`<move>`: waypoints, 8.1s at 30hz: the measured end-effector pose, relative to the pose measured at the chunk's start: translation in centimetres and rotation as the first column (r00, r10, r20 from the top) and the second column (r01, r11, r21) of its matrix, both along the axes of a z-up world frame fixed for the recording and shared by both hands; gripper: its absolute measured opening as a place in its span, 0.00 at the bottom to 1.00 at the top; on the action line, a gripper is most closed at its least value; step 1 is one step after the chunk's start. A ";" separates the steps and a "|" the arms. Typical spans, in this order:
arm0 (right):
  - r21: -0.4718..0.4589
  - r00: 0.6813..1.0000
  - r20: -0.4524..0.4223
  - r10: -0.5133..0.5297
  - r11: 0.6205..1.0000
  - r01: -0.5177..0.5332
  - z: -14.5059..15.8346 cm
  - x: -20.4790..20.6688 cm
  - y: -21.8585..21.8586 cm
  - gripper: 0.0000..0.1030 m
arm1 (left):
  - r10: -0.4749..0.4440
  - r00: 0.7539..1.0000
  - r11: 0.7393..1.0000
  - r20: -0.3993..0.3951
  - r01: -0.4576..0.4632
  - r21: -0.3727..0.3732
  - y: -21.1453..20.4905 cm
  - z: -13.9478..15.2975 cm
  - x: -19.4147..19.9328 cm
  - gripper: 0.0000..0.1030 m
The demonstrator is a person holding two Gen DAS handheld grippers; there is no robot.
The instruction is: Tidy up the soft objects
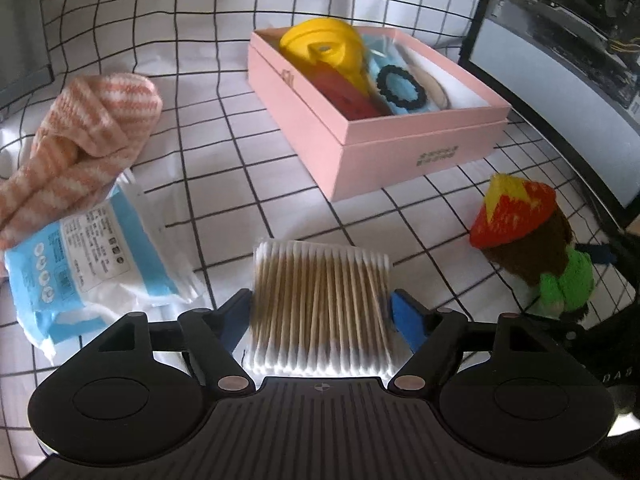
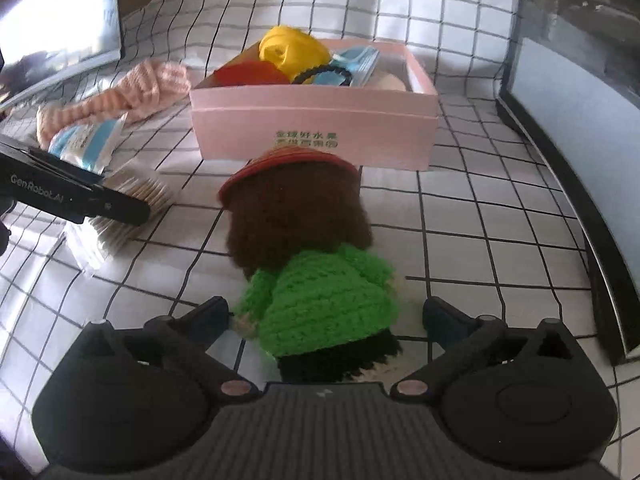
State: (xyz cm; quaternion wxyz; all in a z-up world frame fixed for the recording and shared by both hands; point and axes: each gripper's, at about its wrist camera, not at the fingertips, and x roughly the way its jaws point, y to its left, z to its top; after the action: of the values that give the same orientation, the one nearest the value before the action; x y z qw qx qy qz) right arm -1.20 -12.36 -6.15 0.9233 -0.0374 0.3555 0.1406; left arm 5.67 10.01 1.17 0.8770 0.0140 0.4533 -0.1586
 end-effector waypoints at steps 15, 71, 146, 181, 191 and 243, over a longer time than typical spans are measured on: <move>-0.027 0.995 0.049 0.090 0.996 -0.089 2.5 1.7 1.3 0.61 | -0.100 0.994 0.995 -0.047 0.099 -0.018 -0.9 0.2 -6.7 0.73; 0.257 0.938 0.339 -0.075 0.966 -0.016 19.7 10.3 -4.0 0.75 | 0.252 0.967 0.901 0.044 -0.218 -0.374 3.6 5.5 -3.3 0.72; -0.168 0.920 -0.022 0.392 0.905 -0.390 6.0 -1.5 18.6 0.78 | 0.436 0.893 0.891 -0.106 -0.446 -0.089 18.4 2.2 -9.2 0.30; -0.138 0.837 0.109 0.537 0.842 -0.522 9.8 -4.8 12.3 0.78 | 0.189 0.981 0.960 -0.047 -0.195 -0.202 13.3 7.4 -9.3 0.34; -0.251 0.554 -0.063 0.830 0.524 -0.814 6.1 -6.4 22.3 0.78 | 0.421 0.905 0.874 -0.057 -0.422 -0.239 18.8 7.0 -12.7 0.34; 0.077 0.944 -0.014 0.330 0.942 -0.328 6.6 3.9 7.4 0.76 | 0.215 0.976 0.975 -0.024 -0.213 0.059 8.3 2.3 1.0 0.40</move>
State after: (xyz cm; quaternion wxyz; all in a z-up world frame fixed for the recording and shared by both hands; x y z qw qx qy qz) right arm 2.72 -4.99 0.43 0.8829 -0.0602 0.3510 0.3062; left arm 6.70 18.33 3.44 0.8814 -0.0129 0.4695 -0.0507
